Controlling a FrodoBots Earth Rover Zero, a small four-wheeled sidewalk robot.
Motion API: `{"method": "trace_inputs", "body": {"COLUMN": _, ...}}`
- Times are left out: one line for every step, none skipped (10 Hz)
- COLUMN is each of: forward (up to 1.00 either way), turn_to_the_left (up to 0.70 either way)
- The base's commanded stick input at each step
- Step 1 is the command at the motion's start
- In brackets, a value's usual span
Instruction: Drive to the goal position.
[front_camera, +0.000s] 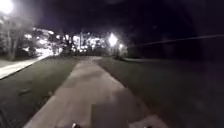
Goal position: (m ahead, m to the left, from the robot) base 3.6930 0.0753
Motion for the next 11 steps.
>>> {"method": "trace_inputs", "body": {"forward": 0.45, "turn_to_the_left": 0.27}}
{"method": "trace_inputs", "body": {"forward": 0.45, "turn_to_the_left": 0.27}}
{"method": "trace_inputs", "body": {"forward": 0.45, "turn_to_the_left": 0.27}}
{"method": "trace_inputs", "body": {"forward": 0.45, "turn_to_the_left": 0.27}}
{"method": "trace_inputs", "body": {"forward": 0.45, "turn_to_the_left": 0.27}}
{"method": "trace_inputs", "body": {"forward": 0.45, "turn_to_the_left": 0.27}}
{"method": "trace_inputs", "body": {"forward": 0.45, "turn_to_the_left": 0.27}}
{"method": "trace_inputs", "body": {"forward": 0.45, "turn_to_the_left": 0.27}}
{"method": "trace_inputs", "body": {"forward": 0.45, "turn_to_the_left": 0.27}}
{"method": "trace_inputs", "body": {"forward": 0.45, "turn_to_the_left": 0.27}}
{"method": "trace_inputs", "body": {"forward": 0.45, "turn_to_the_left": 0.27}}
